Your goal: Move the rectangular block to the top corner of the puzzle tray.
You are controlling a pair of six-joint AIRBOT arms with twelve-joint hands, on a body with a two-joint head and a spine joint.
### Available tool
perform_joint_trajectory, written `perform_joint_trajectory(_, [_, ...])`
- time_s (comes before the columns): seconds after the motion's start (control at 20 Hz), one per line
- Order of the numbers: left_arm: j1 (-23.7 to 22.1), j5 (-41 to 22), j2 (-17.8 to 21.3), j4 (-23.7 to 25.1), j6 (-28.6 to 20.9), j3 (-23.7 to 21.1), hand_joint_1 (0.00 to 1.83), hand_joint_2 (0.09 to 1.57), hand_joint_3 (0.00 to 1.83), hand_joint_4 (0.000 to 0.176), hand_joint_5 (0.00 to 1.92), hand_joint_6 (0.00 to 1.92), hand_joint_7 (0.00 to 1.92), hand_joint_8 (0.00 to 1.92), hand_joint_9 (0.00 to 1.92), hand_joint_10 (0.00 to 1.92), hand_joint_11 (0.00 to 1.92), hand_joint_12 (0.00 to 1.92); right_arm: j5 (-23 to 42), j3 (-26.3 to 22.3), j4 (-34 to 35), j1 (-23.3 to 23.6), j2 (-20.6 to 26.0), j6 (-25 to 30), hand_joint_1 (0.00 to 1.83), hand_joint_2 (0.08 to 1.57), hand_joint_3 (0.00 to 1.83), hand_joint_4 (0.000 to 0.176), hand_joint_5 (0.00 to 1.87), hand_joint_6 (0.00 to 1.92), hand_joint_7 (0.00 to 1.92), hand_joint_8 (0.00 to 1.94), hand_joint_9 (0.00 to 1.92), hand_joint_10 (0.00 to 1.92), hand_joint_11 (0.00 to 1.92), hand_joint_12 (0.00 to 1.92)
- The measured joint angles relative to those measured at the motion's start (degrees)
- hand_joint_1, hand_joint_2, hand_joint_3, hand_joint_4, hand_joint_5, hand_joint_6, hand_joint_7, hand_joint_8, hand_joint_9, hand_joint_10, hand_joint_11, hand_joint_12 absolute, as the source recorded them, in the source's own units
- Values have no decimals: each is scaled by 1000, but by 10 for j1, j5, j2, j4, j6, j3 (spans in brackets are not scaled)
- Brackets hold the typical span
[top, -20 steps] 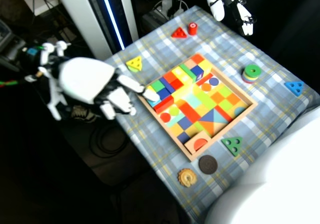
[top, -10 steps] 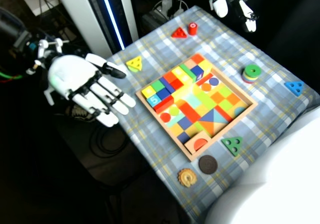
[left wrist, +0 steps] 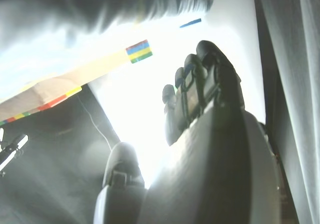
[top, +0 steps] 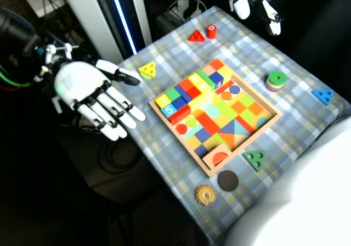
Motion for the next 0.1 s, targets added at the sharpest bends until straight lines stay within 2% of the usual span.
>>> perform_joint_trajectory(0.1, [0, 0, 0, 0, 0, 0, 14, 1270, 0, 66, 315, 1, 268, 2, 235, 2, 0, 483, 3, 0, 3, 0, -7, 0, 0, 1085, 0, 67, 211, 0, 157, 1, 58, 3, 0, 0])
